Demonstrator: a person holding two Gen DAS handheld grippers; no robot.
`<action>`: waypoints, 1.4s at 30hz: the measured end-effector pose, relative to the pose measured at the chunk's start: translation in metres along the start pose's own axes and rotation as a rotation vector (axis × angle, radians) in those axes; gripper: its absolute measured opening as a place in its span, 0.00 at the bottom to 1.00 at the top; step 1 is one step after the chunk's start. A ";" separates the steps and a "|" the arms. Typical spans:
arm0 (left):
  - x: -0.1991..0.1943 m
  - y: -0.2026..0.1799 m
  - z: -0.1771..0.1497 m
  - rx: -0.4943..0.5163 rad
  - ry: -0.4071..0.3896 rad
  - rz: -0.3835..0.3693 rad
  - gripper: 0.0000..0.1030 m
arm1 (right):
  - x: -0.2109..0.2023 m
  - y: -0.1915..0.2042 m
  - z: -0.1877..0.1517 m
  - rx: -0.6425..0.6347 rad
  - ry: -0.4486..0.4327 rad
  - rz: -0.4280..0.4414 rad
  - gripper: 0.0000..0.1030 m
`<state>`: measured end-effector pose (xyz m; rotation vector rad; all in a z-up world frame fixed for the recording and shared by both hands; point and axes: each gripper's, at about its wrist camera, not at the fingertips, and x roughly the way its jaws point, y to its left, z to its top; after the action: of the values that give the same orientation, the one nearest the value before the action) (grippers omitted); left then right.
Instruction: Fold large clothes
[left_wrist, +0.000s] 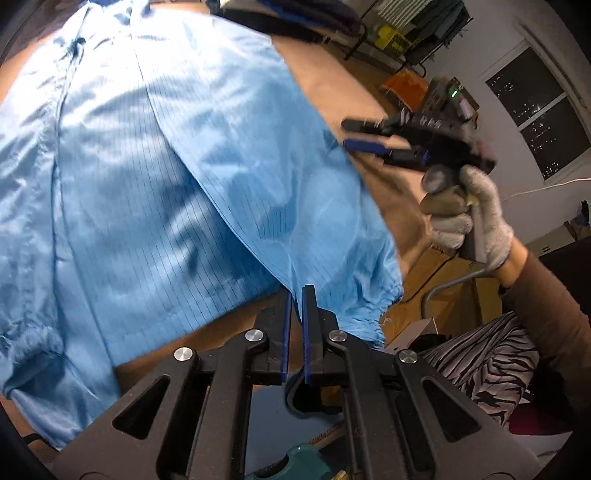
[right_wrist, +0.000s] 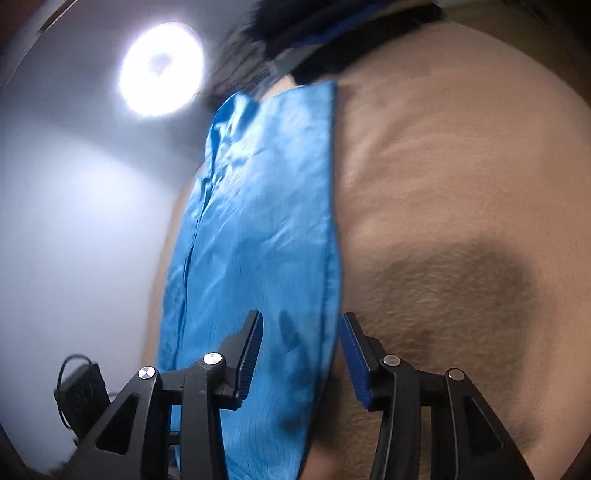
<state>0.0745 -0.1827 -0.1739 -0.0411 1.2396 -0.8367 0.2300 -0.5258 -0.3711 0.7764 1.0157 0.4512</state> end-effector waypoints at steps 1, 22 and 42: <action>-0.001 0.006 0.003 -0.002 -0.003 -0.003 0.01 | 0.002 -0.005 0.000 0.023 0.004 0.017 0.45; -0.021 0.000 0.032 -0.034 -0.125 0.070 0.05 | 0.040 0.032 -0.012 -0.061 0.066 -0.160 0.00; 0.016 -0.009 0.036 0.036 -0.113 0.124 0.10 | 0.017 0.032 -0.013 -0.009 0.022 -0.009 0.47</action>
<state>0.1011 -0.2133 -0.1694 0.0175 1.1095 -0.7391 0.2273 -0.4885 -0.3605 0.7596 1.0364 0.4575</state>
